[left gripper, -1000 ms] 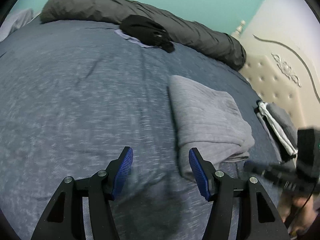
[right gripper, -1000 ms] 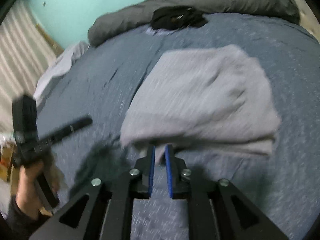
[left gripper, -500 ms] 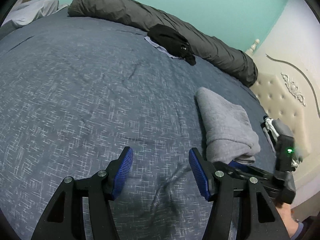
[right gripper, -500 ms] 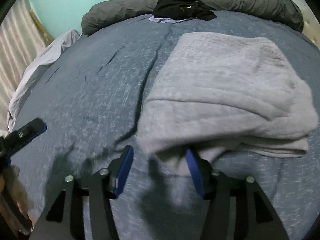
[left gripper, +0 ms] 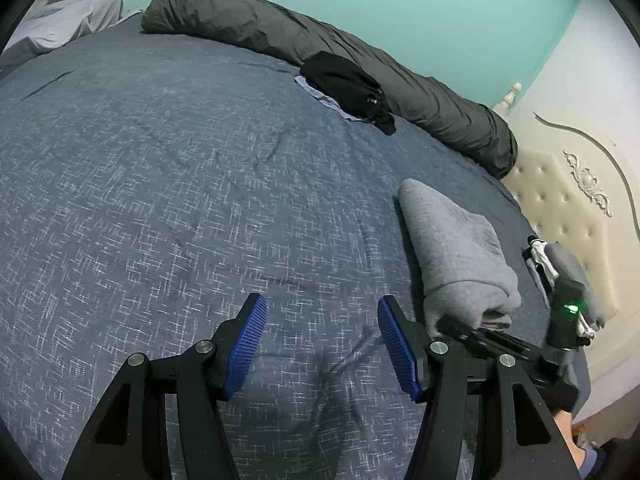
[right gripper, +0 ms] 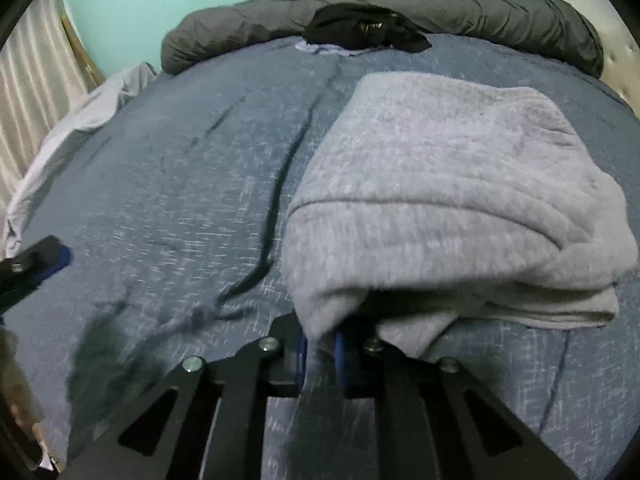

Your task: Fold clothes

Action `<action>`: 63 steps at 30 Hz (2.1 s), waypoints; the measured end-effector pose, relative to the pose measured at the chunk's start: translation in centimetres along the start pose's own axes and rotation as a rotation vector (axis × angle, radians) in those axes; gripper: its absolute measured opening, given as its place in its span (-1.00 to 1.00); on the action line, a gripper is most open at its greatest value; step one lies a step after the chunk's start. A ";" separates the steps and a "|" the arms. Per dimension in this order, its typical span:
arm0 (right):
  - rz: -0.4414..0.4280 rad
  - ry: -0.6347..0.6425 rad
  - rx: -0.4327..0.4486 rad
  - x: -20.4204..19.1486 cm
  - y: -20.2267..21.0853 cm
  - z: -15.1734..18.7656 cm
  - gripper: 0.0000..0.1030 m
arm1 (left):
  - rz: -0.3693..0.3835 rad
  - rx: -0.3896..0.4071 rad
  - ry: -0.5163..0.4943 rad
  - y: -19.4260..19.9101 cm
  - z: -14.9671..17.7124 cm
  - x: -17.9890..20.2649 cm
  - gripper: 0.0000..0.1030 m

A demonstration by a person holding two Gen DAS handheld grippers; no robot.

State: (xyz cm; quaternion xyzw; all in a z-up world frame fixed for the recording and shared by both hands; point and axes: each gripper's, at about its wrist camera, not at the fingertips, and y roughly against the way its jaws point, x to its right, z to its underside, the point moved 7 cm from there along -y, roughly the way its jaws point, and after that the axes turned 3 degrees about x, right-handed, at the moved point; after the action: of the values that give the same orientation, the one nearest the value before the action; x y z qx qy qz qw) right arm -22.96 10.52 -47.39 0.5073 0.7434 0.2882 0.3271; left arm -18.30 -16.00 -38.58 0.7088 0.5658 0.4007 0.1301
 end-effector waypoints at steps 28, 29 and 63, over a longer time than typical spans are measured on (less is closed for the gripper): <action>0.159 -0.165 0.021 18.3 16.8 8.0 -0.94 | 0.117 -0.069 -0.111 -2.4 4.7 12.3 0.21; 0.173 -0.172 0.022 19.0 17.0 7.9 -0.94 | 0.120 -0.076 -0.119 -2.7 4.9 12.8 0.21; 0.019 -0.364 0.048 23.6 21.0 6.7 -0.45 | 0.180 -0.293 -0.211 -10.5 9.9 19.4 0.21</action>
State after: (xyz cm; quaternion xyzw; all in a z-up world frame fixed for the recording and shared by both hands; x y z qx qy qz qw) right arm -12.32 40.11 -40.16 0.5657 0.6737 0.1768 0.4414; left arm -17.78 7.72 -43.49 0.7681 0.4189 0.4125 0.2540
